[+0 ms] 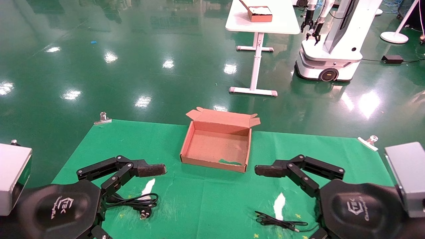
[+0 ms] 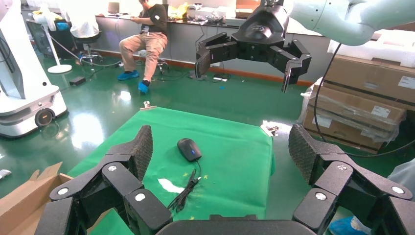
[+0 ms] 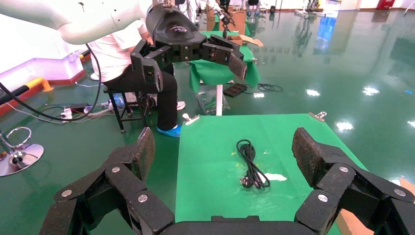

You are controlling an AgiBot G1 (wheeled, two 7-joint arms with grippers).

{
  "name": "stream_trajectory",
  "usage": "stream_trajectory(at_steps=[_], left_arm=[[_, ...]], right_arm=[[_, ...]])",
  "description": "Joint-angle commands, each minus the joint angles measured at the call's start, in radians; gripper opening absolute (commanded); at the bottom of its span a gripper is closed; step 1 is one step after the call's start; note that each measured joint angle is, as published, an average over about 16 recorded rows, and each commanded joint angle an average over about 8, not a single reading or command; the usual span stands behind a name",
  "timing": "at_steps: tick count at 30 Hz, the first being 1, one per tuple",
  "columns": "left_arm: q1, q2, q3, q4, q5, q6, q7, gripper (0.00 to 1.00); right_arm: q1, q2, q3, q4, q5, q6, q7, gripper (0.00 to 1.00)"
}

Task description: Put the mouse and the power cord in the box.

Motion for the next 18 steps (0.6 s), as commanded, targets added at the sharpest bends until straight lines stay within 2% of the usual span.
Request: stream_trajectory(at_steps=[1, 14, 18], left_arm=[[0.0, 0.0, 0.0, 0.0, 0.0, 0.0, 0.0, 1.0], [0.0, -0.004, -0.001, -0.004, 0.005, 0.005, 0.003, 1.0], [-0.032, -0.011, 0.029, -0.002, 0.08, 0.027, 0.019, 1.0]], right_arm=[[0.0, 0.0, 0.0, 0.0, 0.0, 0.0, 0.0, 1.0], [-0.001, 0.0, -0.001, -0.002, -0.002, 0.0, -0.002, 1.0], [0.004, 0.003, -0.015, -0.016, -0.039, -0.016, -0.021, 1.0]])
